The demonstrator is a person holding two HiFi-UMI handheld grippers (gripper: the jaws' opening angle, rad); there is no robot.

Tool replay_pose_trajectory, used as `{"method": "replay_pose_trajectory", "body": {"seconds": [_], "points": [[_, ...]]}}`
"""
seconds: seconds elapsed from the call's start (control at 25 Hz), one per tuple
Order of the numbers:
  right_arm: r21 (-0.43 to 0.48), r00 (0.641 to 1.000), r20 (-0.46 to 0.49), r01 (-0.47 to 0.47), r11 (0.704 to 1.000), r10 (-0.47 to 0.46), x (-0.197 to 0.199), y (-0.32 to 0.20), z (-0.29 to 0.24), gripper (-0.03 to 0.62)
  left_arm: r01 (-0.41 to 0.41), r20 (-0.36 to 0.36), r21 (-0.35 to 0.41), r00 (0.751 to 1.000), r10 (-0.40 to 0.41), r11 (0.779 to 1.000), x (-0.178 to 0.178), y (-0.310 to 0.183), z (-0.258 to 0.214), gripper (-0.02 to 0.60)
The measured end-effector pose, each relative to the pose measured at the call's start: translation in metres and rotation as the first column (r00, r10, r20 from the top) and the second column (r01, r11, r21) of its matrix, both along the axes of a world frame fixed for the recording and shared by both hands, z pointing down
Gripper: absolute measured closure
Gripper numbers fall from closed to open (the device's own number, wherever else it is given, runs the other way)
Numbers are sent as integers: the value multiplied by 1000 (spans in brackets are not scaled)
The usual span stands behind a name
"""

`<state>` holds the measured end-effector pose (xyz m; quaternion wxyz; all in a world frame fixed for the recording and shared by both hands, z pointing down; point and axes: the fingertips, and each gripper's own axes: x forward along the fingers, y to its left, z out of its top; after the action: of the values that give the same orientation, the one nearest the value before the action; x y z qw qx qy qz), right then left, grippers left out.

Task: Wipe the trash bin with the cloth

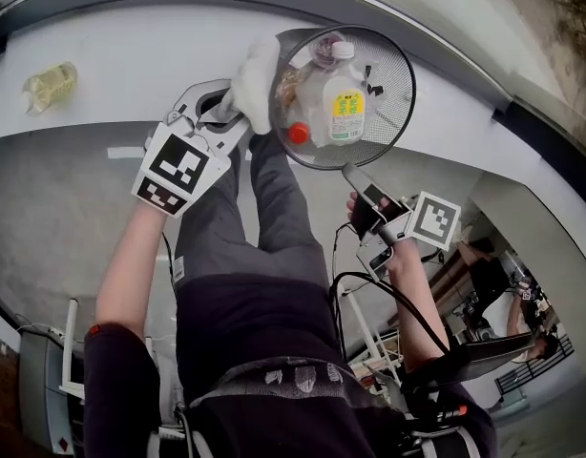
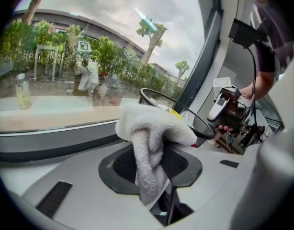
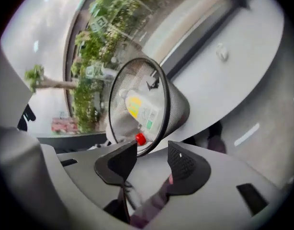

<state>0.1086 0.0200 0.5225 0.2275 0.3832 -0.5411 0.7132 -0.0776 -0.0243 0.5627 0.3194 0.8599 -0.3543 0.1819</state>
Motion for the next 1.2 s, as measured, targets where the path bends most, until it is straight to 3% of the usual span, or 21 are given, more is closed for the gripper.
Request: {"method": "replay_pose_trajectory", "body": {"seconds": [0.08,0.16,0.2,0.24,0.32,0.48,0.6,0.68,0.8,0.84,0.88,0.92,1.0,1.04,1.2], "points": [[147,967,-208,180,973,-147,38,-28,-10,417,-8,8,30,1000,8,1000,-1,-10,-4,474],[249,875,-403,387,888,-269,69,-68,-14,418,-23,38,53,999,21,998,-3,-17,-7,474],[263,832,-455,467,844,-318,77,-85,-13,418,-31,59,63,998,27,998,-3,-20,-8,474],[266,808,-462,520,812,-366,79,-98,-12,418,-39,82,72,996,33,997,-5,-22,-8,474],[289,808,-378,566,772,-451,67,-115,-14,421,-46,125,87,992,35,995,-10,-26,-8,474],[320,820,-250,572,755,-516,51,-127,-16,424,-62,157,117,987,44,991,-18,-30,-11,474],[391,832,-151,546,741,-533,36,-137,-25,424,-82,174,126,983,59,989,-6,-36,-12,474],[383,815,-204,576,722,-542,37,-148,-18,424,-83,188,128,981,58,988,-1,-39,-13,474],[299,735,-322,677,673,-596,39,-153,6,425,-84,216,134,975,53,987,-3,-41,-16,474],[282,735,-309,677,680,-604,36,-151,10,443,-84,221,136,974,52,987,-4,-41,-17,474],[271,759,-278,650,710,-589,34,-150,11,492,-83,223,137,973,51,987,-4,-41,-18,474],[263,801,-245,597,758,-546,32,-148,11,537,-81,224,138,973,49,987,-4,-40,-18,474],[238,889,-209,451,860,-408,37,-144,11,546,-79,221,137,974,48,987,-6,-35,-17,474],[226,917,-203,384,895,-342,40,-141,12,546,-81,219,136,974,50,987,-6,-31,-15,474],[172,987,-91,148,974,-134,50,-125,15,540,-116,231,132,970,83,984,5,-20,-7,474]]}}
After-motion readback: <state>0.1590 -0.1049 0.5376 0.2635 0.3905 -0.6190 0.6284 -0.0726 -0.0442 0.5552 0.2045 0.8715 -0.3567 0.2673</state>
